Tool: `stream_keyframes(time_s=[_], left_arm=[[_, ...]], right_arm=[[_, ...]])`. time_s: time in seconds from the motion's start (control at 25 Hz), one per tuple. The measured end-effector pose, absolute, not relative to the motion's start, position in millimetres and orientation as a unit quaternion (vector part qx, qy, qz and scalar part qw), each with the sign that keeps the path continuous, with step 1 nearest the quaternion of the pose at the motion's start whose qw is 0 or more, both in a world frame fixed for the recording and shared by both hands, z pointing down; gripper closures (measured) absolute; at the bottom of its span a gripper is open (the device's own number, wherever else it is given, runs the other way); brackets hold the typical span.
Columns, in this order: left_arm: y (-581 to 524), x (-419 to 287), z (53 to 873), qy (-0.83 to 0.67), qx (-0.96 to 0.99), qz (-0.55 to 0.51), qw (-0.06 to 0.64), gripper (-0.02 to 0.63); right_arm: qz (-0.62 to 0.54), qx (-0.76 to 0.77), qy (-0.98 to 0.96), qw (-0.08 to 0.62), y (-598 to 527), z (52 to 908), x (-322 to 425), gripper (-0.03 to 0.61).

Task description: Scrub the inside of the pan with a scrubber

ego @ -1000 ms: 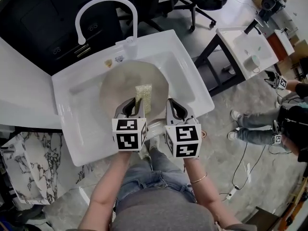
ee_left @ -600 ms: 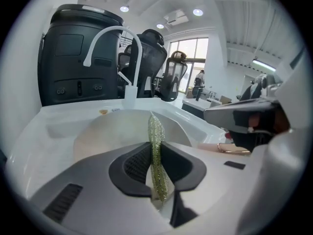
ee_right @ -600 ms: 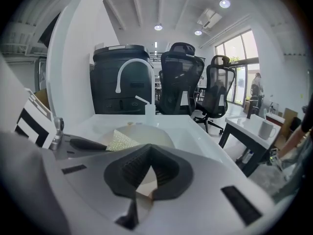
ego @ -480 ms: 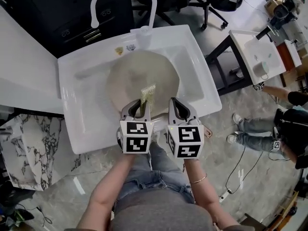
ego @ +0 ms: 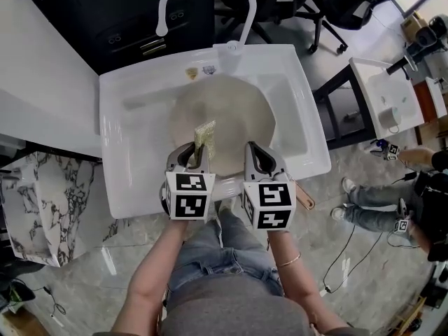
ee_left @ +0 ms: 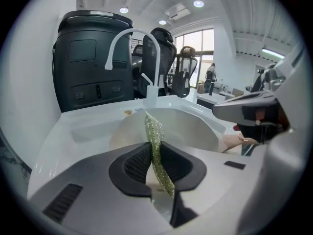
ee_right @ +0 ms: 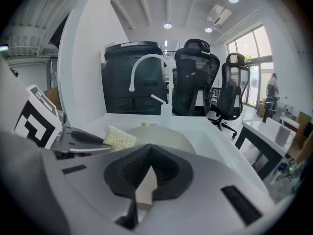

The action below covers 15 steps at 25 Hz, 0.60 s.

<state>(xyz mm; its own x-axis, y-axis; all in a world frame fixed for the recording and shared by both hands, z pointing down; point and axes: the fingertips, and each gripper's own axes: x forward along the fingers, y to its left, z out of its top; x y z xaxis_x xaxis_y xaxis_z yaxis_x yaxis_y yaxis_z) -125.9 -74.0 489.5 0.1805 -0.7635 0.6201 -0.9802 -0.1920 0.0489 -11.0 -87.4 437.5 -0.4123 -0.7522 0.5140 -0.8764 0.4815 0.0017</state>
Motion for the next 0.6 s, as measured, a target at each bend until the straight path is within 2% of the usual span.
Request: stream_keyframes(time_s=[0.6], left_arm=[[-97, -196, 496, -0.632, 0.690, 0.271, 0.225, 0.543]], right_arm=[[0.142, 0.490, -0.829, 0.229, -109, 439, -15, 0.569]])
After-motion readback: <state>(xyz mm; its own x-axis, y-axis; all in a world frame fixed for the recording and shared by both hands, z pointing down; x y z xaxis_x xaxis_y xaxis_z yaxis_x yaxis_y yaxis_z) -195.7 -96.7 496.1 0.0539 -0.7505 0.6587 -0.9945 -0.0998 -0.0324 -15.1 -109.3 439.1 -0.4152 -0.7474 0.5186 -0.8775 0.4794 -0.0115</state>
